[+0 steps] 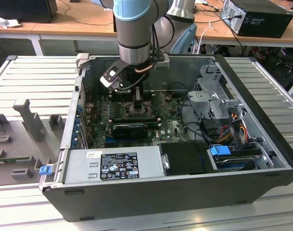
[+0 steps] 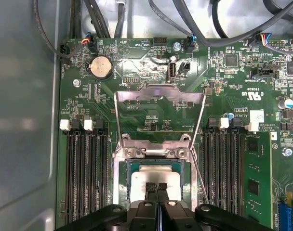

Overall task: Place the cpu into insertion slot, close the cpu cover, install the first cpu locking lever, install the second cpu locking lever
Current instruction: 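Place the cpu into insertion slot, then close the cpu cover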

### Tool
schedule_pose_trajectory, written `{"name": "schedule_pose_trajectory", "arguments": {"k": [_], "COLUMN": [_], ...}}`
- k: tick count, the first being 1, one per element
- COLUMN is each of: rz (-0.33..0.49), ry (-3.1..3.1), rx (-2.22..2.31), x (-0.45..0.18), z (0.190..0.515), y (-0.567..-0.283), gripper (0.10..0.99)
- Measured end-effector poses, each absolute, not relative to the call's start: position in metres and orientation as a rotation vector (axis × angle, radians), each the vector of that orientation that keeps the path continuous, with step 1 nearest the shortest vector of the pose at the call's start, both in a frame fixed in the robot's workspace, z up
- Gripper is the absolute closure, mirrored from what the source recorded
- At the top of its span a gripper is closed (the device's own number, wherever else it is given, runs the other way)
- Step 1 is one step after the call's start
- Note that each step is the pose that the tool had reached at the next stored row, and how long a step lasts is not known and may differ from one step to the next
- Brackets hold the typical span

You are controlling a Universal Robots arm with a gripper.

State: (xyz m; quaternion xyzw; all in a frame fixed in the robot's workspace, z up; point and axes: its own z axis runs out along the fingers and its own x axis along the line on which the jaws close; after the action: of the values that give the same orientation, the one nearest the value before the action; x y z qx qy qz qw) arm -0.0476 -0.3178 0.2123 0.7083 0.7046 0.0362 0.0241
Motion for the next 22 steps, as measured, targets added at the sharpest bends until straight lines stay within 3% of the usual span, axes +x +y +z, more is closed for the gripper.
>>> {"name": "schedule_pose_trajectory", "arguments": {"k": [14,22], "rz": [0.104,0.102], "ry": [2.183,2.184], "rx": [2.195,2.196], "x": [-0.038,-0.037], "z": [0.22,0.252], "y": [-0.318,-0.318], "gripper": [0.98,0.98]}}
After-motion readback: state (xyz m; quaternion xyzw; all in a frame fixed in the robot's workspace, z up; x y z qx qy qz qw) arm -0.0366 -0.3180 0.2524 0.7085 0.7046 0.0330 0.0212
